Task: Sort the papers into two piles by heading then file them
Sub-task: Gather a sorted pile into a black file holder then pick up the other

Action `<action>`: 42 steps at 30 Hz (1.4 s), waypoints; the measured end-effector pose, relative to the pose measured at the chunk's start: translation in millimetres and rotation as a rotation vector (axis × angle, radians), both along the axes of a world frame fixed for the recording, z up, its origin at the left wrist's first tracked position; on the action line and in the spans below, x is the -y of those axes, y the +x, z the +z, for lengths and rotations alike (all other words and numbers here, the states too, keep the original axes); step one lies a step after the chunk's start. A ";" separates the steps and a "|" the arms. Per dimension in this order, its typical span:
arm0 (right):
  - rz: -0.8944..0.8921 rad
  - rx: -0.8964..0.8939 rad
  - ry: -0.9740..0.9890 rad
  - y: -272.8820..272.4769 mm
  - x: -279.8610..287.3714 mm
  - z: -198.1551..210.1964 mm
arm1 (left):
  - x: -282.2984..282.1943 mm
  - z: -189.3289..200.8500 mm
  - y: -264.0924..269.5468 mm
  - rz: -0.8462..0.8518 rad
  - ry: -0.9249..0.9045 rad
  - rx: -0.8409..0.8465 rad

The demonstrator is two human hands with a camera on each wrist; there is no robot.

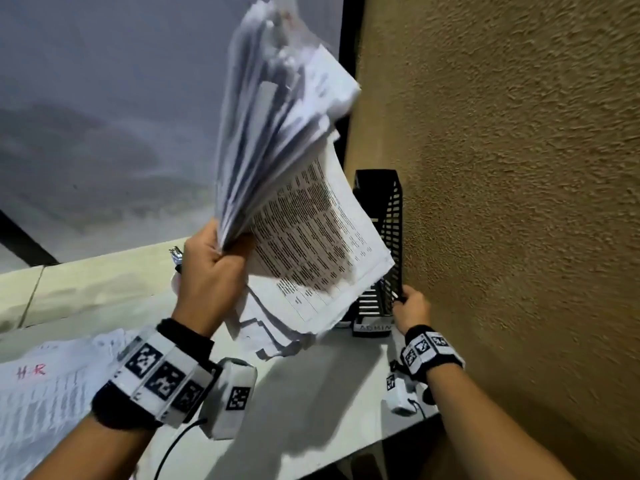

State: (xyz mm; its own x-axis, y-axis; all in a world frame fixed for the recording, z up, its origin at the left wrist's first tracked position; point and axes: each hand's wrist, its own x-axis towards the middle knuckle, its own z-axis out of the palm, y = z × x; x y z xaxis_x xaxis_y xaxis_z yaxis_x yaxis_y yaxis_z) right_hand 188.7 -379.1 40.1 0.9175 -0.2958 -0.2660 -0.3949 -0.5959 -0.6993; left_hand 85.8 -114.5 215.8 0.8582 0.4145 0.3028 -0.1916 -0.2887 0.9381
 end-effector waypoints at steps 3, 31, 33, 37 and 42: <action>0.041 0.020 -0.036 -12.0 -7.3 -0.6 | 23.3 -6.8 3.2 -0.072 0.121 0.017; -0.157 -0.484 1.383 -27.0 -19.5 55.4 | 138.9 -83.5 60.6 0.063 0.104 -0.133; -0.165 -0.485 1.421 -26.8 -19.4 59.1 | 139.7 -79.6 62.8 0.078 0.034 -0.147; -0.206 -0.418 1.409 -18.6 -15.1 51.8 | 136.5 -62.1 66.7 0.076 0.024 -0.161; -0.112 -0.403 1.291 -14.7 -13.2 40.2 | 130.2 -25.8 86.9 0.026 0.384 -0.197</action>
State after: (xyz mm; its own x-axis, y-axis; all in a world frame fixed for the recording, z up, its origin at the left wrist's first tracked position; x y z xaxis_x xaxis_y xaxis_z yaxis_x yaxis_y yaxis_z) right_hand 174.0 -365.9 80.3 0.6987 0.2996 -0.6497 -0.7054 0.4401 -0.5557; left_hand 172.7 -244.7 190.1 0.9060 0.3255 0.2705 -0.0075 -0.6266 0.7793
